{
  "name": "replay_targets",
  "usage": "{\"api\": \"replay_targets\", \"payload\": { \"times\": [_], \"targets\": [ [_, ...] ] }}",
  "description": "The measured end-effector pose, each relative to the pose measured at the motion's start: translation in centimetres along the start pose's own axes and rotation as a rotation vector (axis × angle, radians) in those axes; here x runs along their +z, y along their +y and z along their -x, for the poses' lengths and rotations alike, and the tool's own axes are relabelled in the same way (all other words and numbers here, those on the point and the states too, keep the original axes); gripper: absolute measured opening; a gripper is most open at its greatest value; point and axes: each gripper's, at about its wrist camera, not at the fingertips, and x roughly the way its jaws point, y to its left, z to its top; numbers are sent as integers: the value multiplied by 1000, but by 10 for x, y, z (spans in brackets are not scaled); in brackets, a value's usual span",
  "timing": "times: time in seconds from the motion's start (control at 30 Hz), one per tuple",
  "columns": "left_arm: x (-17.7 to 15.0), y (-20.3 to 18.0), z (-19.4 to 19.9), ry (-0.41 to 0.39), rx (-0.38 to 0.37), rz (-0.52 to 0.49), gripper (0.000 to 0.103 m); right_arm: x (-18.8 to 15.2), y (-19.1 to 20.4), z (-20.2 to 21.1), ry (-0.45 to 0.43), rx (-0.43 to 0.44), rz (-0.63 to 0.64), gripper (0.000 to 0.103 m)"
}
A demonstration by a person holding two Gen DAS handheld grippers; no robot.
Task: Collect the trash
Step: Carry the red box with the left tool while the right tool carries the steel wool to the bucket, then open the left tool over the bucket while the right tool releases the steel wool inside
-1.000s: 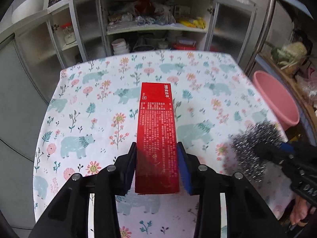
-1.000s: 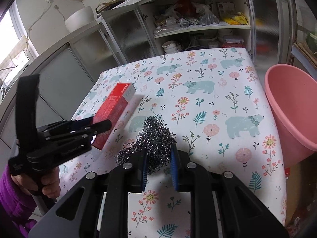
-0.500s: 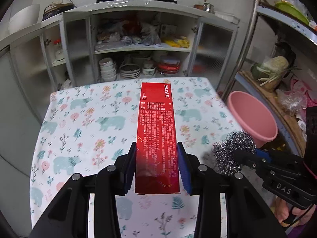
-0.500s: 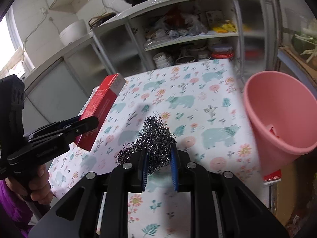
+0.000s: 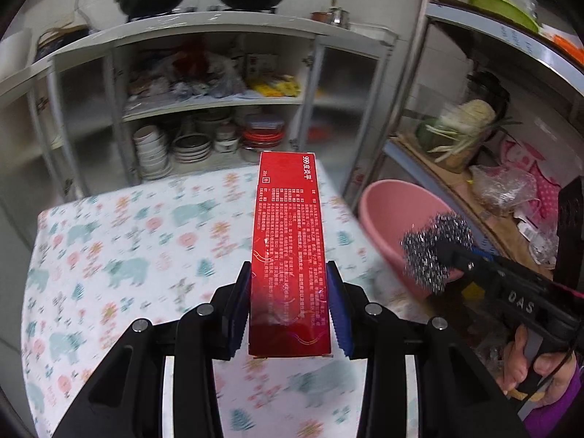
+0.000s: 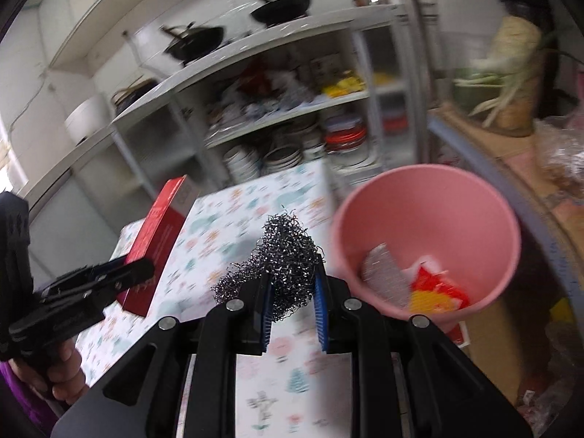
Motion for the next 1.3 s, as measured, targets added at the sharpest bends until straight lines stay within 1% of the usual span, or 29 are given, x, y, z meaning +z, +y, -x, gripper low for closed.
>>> {"api": "replay_targets", "payload": {
  "times": [0.17,0.27,0.33,0.5,0.63,0.77,0.93,1.1,1.3],
  "targets": [
    [14,-33,-18,8,-63,-40,38,12,-40,7,-43,-88,-66,20],
    [22,-52,-30,13,-101,-56,38,16,-59,6,-51,-131,-91,20],
    [26,-65,-40,21,-134,-58,38,16,-69,3,-51,-157,-101,20],
    [27,-91,-65,57,-175,-87,39,12,-87,-7,-37,-201,-122,20],
    [30,-108,-86,78,-187,-112,39,13,-94,-17,-25,-232,-118,20],
    [34,-119,-109,107,-206,-103,39,12,-100,-23,-11,-259,-116,20],
    [37,-136,-135,113,-194,-141,39,12,-105,-34,15,-287,-112,20],
    [38,-138,-157,137,-194,-124,39,13,-108,-44,28,-318,-88,20],
    [40,-138,-171,151,-192,-116,39,16,-113,-52,36,-343,-90,20]
  ]
}}
